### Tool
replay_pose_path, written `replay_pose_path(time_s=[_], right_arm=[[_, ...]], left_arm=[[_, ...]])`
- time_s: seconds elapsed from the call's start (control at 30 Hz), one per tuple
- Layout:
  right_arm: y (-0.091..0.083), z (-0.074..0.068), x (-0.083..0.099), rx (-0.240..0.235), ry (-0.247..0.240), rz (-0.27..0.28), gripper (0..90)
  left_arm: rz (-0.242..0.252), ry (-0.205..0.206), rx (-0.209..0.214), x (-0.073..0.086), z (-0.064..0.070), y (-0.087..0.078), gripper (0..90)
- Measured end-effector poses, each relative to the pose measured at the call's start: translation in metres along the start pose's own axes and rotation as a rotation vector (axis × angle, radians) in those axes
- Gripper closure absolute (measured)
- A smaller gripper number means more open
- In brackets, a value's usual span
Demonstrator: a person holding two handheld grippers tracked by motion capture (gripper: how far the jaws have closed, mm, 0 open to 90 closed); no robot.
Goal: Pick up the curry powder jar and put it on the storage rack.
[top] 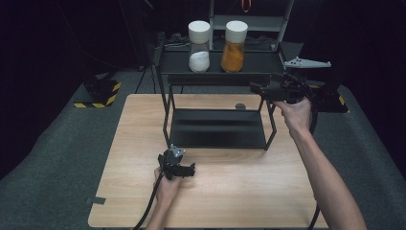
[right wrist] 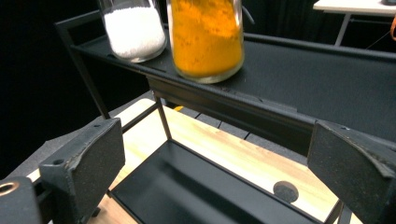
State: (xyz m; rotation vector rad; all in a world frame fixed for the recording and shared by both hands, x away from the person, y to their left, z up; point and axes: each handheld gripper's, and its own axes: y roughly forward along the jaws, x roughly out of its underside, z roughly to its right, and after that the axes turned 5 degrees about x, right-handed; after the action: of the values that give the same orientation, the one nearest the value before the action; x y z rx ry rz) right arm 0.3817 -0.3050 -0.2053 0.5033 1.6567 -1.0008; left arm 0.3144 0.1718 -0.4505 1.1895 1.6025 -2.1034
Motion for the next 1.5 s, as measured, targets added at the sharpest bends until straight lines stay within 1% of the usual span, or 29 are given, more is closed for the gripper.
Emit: replay_pose_path(time_s=[0.1,0.37,0.8,1.1,1.5], right_arm=[[-0.001,0.002,0.008,0.005,0.008,0.01,3.8],[-0.003,0.005,0.021,0.024,0.026,0.005,3.7],[-0.003,0.009,0.039,0.032,0.032,-0.016,3.7],[-0.003,0.009,0.054,0.045,0.025,-0.023,4.2],[0.001,0.01,0.07,0.045,0.032,-0.042,4.7]], left_arm=[[-0.001,0.001,0.0,0.0,0.0,0.0,2.1],[0.0,0.001,0.0,0.0,0.0,0.0,2.1],[0.0,0.001,0.0,0.0,0.0,0.0,2.1],[0.0,0.001,-0.001,0.0,0.0,0.0,2.1],[0.0,0.001,-0.001,0.0,0.0,0.0,2.1]])
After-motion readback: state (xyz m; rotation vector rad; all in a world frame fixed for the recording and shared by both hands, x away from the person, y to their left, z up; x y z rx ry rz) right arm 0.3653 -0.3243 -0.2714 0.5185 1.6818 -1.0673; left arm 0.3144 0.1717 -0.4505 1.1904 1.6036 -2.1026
